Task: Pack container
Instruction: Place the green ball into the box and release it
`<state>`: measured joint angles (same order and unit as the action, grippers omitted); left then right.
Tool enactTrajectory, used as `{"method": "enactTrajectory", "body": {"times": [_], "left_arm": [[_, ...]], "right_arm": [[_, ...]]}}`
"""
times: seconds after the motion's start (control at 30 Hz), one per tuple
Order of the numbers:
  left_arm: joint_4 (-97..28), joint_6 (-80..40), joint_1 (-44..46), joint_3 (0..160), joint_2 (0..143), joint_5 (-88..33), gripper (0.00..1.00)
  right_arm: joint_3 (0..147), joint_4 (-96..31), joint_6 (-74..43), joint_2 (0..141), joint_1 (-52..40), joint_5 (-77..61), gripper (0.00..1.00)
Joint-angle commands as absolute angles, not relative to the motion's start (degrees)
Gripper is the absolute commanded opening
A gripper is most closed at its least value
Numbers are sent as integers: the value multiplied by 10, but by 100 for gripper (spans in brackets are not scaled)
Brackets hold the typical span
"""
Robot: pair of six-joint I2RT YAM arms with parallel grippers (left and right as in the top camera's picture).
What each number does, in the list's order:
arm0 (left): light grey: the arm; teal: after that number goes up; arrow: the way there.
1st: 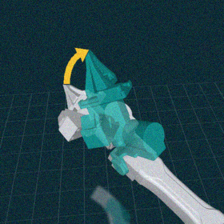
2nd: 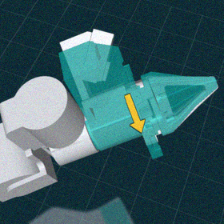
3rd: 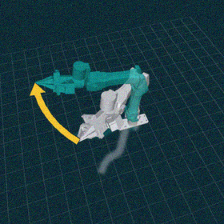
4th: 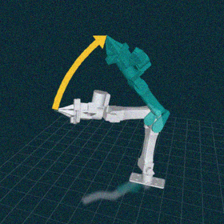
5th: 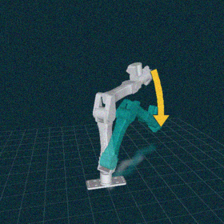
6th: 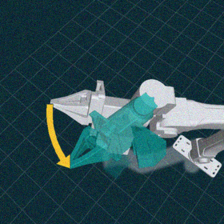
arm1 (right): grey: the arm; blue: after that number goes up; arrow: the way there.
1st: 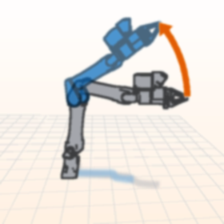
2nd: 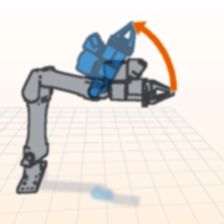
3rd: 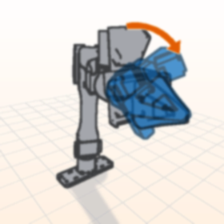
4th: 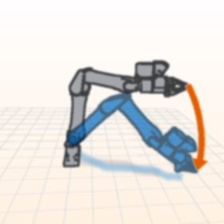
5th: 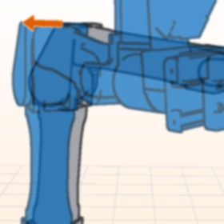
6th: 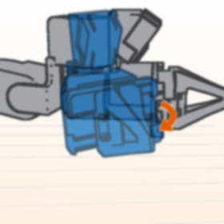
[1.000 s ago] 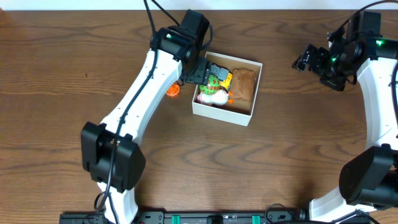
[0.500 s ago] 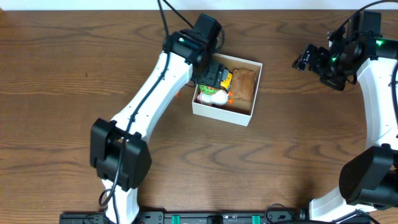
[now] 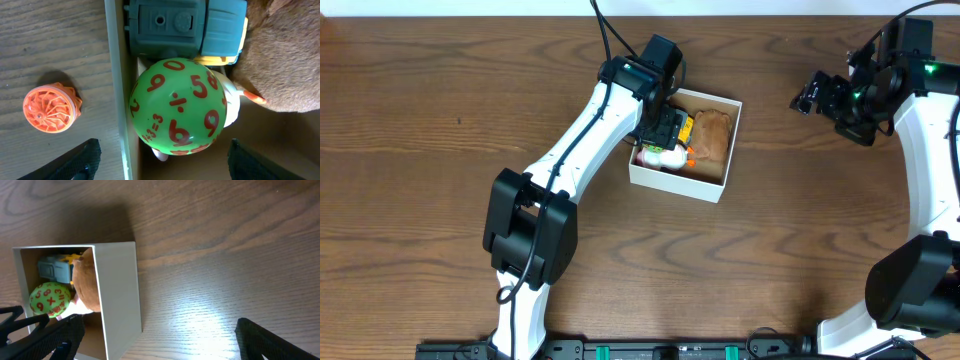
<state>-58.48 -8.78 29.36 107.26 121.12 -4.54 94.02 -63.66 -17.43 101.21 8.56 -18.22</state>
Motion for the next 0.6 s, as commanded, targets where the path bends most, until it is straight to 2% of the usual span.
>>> {"method": "enactTrajectory", "body": {"times": [0.0,0.13,0.57], "left_arm": [[-591,-86,292,1071,1215,-23,82],[-616,-86,286,1071,1214,40,83],[-618,-73,253,1072,1160,41,84]], "right_arm": [[939,-637,-180,1014,78,-180,99],[939,-636,-180,1014,78,-178,99],[939,-630,-180,1014,78,-178,99]]}}
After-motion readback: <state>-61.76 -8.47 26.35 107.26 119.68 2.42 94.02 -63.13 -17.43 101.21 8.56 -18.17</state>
